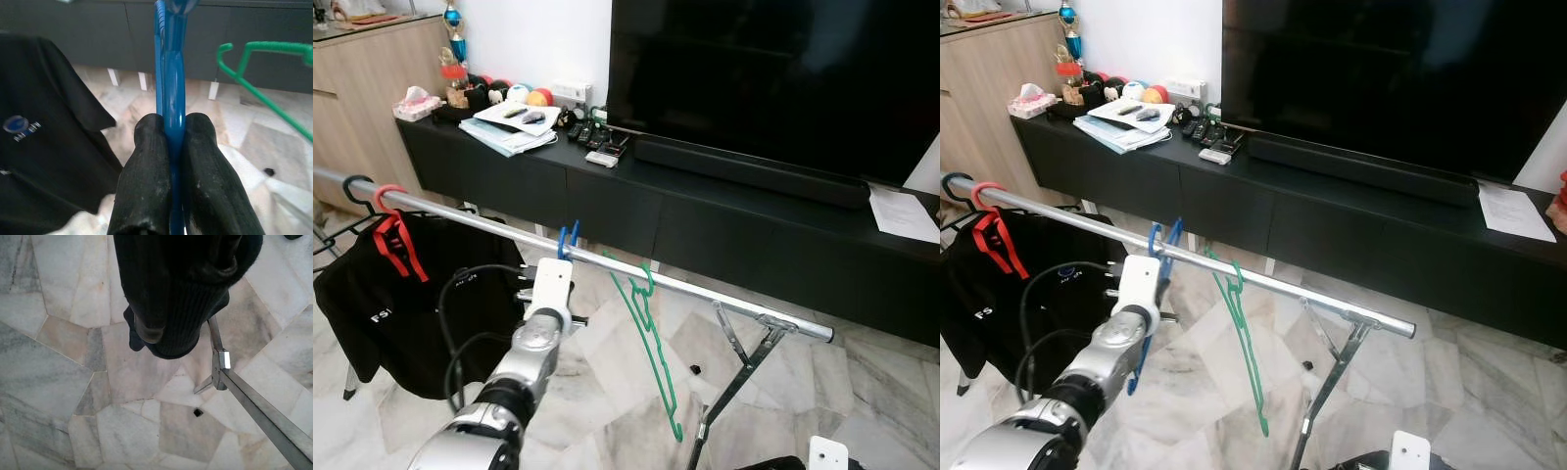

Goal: Hang hanger

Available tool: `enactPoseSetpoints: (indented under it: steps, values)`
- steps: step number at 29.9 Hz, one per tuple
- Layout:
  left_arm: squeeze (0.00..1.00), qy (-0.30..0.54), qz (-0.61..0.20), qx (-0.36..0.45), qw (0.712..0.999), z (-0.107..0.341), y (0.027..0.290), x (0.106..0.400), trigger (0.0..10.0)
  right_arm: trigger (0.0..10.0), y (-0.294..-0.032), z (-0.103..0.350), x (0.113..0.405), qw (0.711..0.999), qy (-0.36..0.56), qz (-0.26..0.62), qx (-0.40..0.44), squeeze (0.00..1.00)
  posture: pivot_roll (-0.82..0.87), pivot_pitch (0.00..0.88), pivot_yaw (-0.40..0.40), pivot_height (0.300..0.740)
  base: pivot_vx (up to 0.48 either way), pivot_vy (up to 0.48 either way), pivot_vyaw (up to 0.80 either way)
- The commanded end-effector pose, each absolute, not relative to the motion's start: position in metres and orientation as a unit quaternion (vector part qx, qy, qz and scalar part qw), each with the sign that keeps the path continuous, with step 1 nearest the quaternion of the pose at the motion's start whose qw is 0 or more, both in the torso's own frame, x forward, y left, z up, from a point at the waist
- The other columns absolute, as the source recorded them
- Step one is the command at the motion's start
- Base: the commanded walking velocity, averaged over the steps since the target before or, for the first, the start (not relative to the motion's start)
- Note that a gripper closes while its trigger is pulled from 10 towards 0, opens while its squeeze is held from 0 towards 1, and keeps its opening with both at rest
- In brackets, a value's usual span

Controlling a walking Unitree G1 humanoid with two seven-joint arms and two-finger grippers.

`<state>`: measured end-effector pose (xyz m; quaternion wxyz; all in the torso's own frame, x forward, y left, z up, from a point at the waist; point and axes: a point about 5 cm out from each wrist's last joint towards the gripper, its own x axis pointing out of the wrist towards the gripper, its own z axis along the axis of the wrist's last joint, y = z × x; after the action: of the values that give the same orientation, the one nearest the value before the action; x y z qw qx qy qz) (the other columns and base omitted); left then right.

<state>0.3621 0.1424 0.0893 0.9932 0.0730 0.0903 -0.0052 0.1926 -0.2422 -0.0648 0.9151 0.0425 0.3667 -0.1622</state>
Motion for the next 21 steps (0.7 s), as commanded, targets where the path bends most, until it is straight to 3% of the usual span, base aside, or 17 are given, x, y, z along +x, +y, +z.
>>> enactPoseSetpoints:
  steps: [1,15,16,17,18,19,21]
  values:
    - [0.00,0.066,-0.021,0.088,0.994,0.093,0.143,0.361,0.0,10.0,-0.248,-0.066,0.188,0.911,0.373,-0.170,0.042,0.00,0.03,0.000,-0.064,0.740,0.000,0.000,0.00]
    - [0.00,0.031,-0.035,0.125,0.991,0.067,0.166,0.315,0.0,10.0,-0.252,-0.066,0.185,0.910,0.379,-0.166,0.034,0.00,0.06,0.000,-0.073,0.740,0.000,0.000,0.00]
    - [0.00,0.040,-0.033,0.128,0.990,0.063,0.169,0.311,0.9,10.0,-0.252,-0.066,0.185,0.910,0.380,-0.164,0.033,0.00,0.06,0.000,-0.073,0.740,0.000,0.000,0.00]
    - [0.00,0.040,-0.033,0.128,0.990,0.063,0.169,0.311,0.9,10.0,-0.252,-0.066,0.185,0.910,0.380,-0.164,0.033,0.00,0.06,0.000,-0.073,0.740,0.000,0.000,0.00]
    - [0.00,0.047,-0.030,0.132,0.990,0.058,0.172,0.308,8.4,10.0,-0.251,-0.066,0.185,0.910,0.381,-0.163,0.032,0.00,0.06,0.000,-0.072,0.740,0.000,0.000,0.00]
    - [0.00,0.067,-0.011,0.135,0.989,0.049,0.182,0.302,10.0,10.0,-0.250,-0.067,0.185,0.909,0.382,-0.162,0.032,0.00,0.06,0.000,-0.071,0.740,0.000,0.000,0.00]
    - [0.00,0.079,0.003,0.136,0.987,0.043,0.188,0.297,10.0,10.0,-0.250,-0.067,0.185,0.909,0.383,-0.161,0.031,0.00,0.06,0.000,-0.071,0.740,0.000,0.000,0.00]
